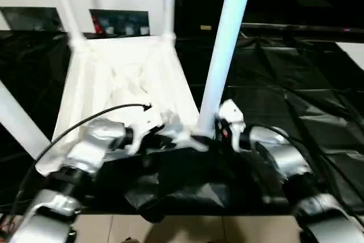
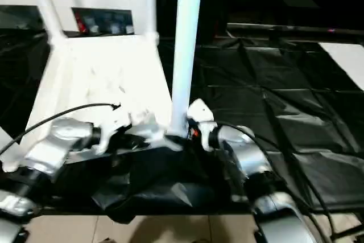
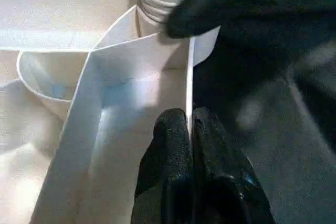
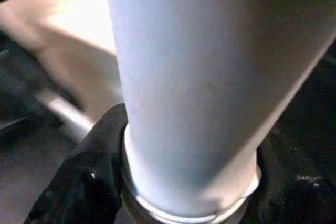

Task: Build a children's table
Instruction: Rotate leg to tighten

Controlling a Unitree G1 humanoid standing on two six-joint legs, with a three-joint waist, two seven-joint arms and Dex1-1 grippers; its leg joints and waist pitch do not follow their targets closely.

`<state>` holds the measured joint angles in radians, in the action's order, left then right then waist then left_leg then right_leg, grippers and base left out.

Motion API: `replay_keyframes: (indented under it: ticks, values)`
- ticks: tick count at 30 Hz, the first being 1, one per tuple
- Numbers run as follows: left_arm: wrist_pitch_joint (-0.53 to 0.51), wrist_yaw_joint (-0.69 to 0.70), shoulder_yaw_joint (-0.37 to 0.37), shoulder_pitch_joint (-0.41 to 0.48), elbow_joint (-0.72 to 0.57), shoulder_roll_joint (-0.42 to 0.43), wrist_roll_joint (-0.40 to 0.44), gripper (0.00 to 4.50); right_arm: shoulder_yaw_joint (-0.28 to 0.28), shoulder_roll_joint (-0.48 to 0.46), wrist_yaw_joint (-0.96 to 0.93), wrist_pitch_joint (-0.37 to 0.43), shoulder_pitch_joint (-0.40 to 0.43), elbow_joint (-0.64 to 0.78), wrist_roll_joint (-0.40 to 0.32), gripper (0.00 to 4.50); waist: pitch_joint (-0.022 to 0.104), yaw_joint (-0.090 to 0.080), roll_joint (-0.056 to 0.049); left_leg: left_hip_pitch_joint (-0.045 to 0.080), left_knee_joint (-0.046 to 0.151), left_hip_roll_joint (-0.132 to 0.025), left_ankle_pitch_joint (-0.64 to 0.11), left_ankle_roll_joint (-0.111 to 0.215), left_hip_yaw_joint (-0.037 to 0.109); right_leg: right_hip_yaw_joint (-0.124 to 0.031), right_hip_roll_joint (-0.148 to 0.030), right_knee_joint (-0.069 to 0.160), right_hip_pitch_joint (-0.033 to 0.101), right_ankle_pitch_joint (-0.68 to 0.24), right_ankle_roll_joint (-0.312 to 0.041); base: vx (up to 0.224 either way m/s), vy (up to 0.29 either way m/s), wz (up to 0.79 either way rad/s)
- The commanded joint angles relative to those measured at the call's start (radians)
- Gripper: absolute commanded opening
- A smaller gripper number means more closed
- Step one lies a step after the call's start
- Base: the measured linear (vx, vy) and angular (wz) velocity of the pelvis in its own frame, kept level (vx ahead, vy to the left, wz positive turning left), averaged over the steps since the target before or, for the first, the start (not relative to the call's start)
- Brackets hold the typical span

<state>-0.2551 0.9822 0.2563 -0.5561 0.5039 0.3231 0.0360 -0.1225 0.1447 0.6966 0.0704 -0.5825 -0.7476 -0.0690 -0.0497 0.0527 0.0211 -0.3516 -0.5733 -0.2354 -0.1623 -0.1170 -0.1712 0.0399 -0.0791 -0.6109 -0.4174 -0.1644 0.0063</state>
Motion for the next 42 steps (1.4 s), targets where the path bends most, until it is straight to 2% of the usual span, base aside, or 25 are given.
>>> replay_keyframes:
  ticks: [1,3,5,8,9,13,15,17,18,20,21,24,25,27,28,29,30,32,36,37,38,40,42]
  values:
    - [-0.031,-0.092,-0.007,-0.008,0.015,-0.068,-0.014,0.0,-0.004,-0.053,-0.104,0.007,-0.022,-0.063,0.011,2.74,0.054,0.001,0.011,-0.004,0.067,0.023,-0.341,-0.009,-0.009,-0.014,-0.037,0.096,0.04,-0.52,-0.115,0.0,0.0,0.0]
    - [-0.057,-0.157,-0.014,-0.024,0.018,-0.12,-0.011,0.0,0.006,-0.099,-0.204,0.004,-0.047,-0.117,0.022,2.74,0.054,-0.003,0.011,0.0,0.064,0.025,-0.358,-0.008,-0.008,-0.013,-0.037,0.104,0.034,-0.552,-0.1,0.0,0.0,0.0]
    - [-0.07,-0.21,0.0,-0.041,0.026,-0.176,0.004,0.0,-0.011,-0.16,-0.284,-0.013,-0.075,-0.162,0.053,2.74,0.056,-0.005,0.012,0.004,0.063,0.026,-0.377,-0.005,-0.008,-0.011,-0.033,0.107,0.03,-0.547,-0.094,0.0,0.0,0.0]
    - [-0.055,-0.205,0.025,-0.044,0.035,-0.191,0.023,0.0,-0.036,-0.183,-0.313,-0.048,-0.096,-0.193,0.091,2.74,0.057,-0.005,0.011,0.001,0.065,0.026,-0.385,0.002,-0.007,-0.011,-0.033,0.107,0.03,-0.528,-0.093,0.0,0.0,0.0]
    - [-0.047,-0.193,0.033,-0.043,0.037,-0.19,0.027,0.0,-0.033,-0.185,-0.313,-0.065,-0.105,-0.206,0.096,3.3,0.057,-0.006,0.012,0.001,0.065,0.026,-0.391,0.004,-0.007,-0.011,-0.033,0.107,0.029,-0.529,-0.094,0.0,0.0,0.0]
    - [-0.027,-0.148,0.037,-0.031,0.021,-0.167,0.017,0.0,0.005,-0.167,-0.261,-0.086,-0.116,-0.215,0.058,3.53,0.056,-0.007,0.013,0.001,0.066,0.025,-0.409,0.013,-0.007,-0.011,-0.032,0.107,0.027,-0.522,-0.099,0.0,0.0,0.0]
    - [-0.016,-0.087,0.041,-0.014,0.0,-0.138,0.004,0.0,0.016,-0.142,-0.184,-0.087,-0.115,-0.197,0.036,3.77,0.059,-0.007,0.014,-0.005,0.068,0.024,-0.401,0.018,-0.006,-0.012,-0.033,0.103,0.034,-0.498,-0.106,0.0,0.0,0.0]
    - [-0.01,-0.04,0.042,-0.002,-0.016,-0.115,-0.007,0.0,0.006,-0.116,-0.12,-0.087,-0.112,-0.179,0.032,3.89,0.06,-0.007,0.012,-0.004,0.067,0.021,-0.384,0.022,-0.008,-0.015,-0.033,0.099,0.033,-0.457,-0.125,0.0,0.0,0.0]
    - [-0.007,-0.022,0.042,0.002,-0.021,-0.106,-0.012,0.0,-0.003,-0.103,-0.091,-0.087,-0.11,-0.172,0.034,4.03,0.061,-0.005,0.012,-0.004,0.067,0.02,-0.372,0.028,-0.009,-0.016,-0.033,0.095,0.036,-0.426,-0.141,0.0,0.0,0.0]
    - [0.011,0.078,0.043,0.02,-0.045,-0.057,-0.038,0.0,-0.04,-0.034,0.107,-0.073,-0.079,-0.1,0.009,4.03,0.062,-0.004,0.013,-0.012,0.068,0.019,-0.343,0.037,-0.01,-0.017,-0.032,0.09,0.044,-0.376,-0.157,0.0,0.0,0.0]
    - [0.01,0.108,0.042,0.024,-0.052,-0.043,-0.048,0.0,-0.046,-0.015,0.159,-0.071,-0.07,-0.078,-0.003,4.03,0.063,-0.002,0.016,-0.011,0.066,0.018,-0.327,0.047,-0.012,-0.018,-0.031,0.088,0.045,-0.353,-0.166,0.0,0.0,0.0]
    - [0.018,0.154,0.042,0.026,-0.059,-0.022,-0.062,0.0,-0.057,0.015,0.235,-0.069,-0.055,-0.045,-0.021,4.03,0.064,0.003,0.013,-0.01,0.065,0.014,-0.283,0.047,-0.015,-0.021,-0.033,0.078,0.046,-0.276,-0.202,0.0,0.0,0.0]
    - [0.026,0.203,0.045,0.029,-0.061,0.001,-0.072,0.0,-0.072,0.051,0.326,-0.065,-0.033,-0.004,-0.037,4.03,0.067,0.008,0.024,-0.01,0.063,0.015,-0.268,0.054,-0.017,-0.02,-0.031,0.076,0.05,-0.254,-0.206,0.05,0.001,0.02]
    - [0.044,0.25,0.05,0.03,-0.06,0.023,-0.076,0.0,-0.083,0.08,0.403,-0.052,-0.016,0.027,-0.049,4.03,0.067,0.018,0.019,-0.007,0.062,0.012,-0.249,0.066,-0.018,-0.021,-0.032,0.07,0.05,-0.216,-0.216,0.0,0.0,0.0]
    - [0.048,0.282,0.054,0.031,-0.061,0.037,-0.078,0.0,-0.09,0.097,0.456,-0.031,-0.007,0.046,-0.058,4.03,0.064,0.021,0.016,-0.002,0.063,0.01,-0.255,0.067,-0.021,-0.021,-0.03,0.071,0.044,-0.2,-0.228,0.0,0.0,0.0]
    - [0.049,0.297,0.054,0.031,-0.063,0.045,-0.08,0.0,-0.093,0.106,0.486,-0.018,-0.001,0.058,-0.063,4.03,0.064,0.021,0.016,-0.002,0.063,0.01,-0.255,0.067,-0.021,-0.021,-0.03,0.071,0.044,-0.2,-0.228,0.0,0.0,0.0]
    - [0.049,0.302,0.054,0.032,-0.065,0.048,-0.081,0.0,-0.094,0.109,0.499,-0.013,0.001,0.064,-0.065,4.03,0.062,0.031,0.02,-0.004,0.064,0.008,-0.254,0.063,-0.022,-0.02,-0.03,0.068,0.048,-0.214,-0.226,0.0,0.0,0.0]
    - [0.055,0.338,0.051,0.028,-0.065,0.06,-0.097,0.0,-0.105,0.122,0.533,0.01,0.006,0.079,-0.066,3.87,0.061,0.04,0.019,0.001,0.065,0.007,-0.274,0.048,-0.023,-0.021,-0.033,0.071,0.044,-0.255,-0.218,0.0,0.0,0.0]
    - [0.05,0.394,0.051,0.017,-0.07,0.082,-0.116,0.0,-0.122,0.135,0.57,0.035,0.013,0.105,-0.066,3.67,0.058,0.041,0.021,0.004,0.068,0.007,-0.296,0.025,-0.021,-0.022,-0.035,0.075,0.041,-0.291,-0.208,0.0,0.0,0.0]
    - [0.05,0.397,0.052,0.017,-0.069,0.083,-0.116,0.0,-0.124,0.137,0.572,0.038,0.014,0.108,-0.066,3.61,0.059,0.041,0.022,0.004,0.067,0.007,-0.296,0.025,-0.021,-0.023,-0.035,0.075,0.041,-0.291,-0.207,0.0,0.0,0.0]
    - [0.051,0.402,0.054,0.015,-0.067,0.086,-0.115,0.0,-0.13,0.139,0.579,0.042,0.015,0.112,-0.064,3.35,0.059,0.042,0.021,0.002,0.068,0.007,-0.289,0.024,-0.021,-0.024,-0.035,0.074,0.043,-0.286,-0.207,0.0,0.0,0.0]
    - [0.055,0.411,0.054,0.013,-0.059,0.089,-0.108,0.0,-0.138,0.143,0.599,0.057,0.022,0.128,-0.063,3.28,0.059,0.042,0.025,-0.001,0.068,0.008,-0.272,0.023,-0.02,-0.023,-0.035,0.072,0.046,-0.277,-0.203,0.0,0.0,0.0]
    - [0.058,0.414,0.053,0.012,-0.054,0.091,-0.104,0.0,-0.139,0.142,0.613,0.081,0.03,0.148,-0.069,3.22,0.06,0.045,0.023,0.001,0.067,0.008,-0.266,0.025,-0.021,-0.024,-0.035,0.072,0.046,-0.269,-0.203,0.0,0.0,0.0]
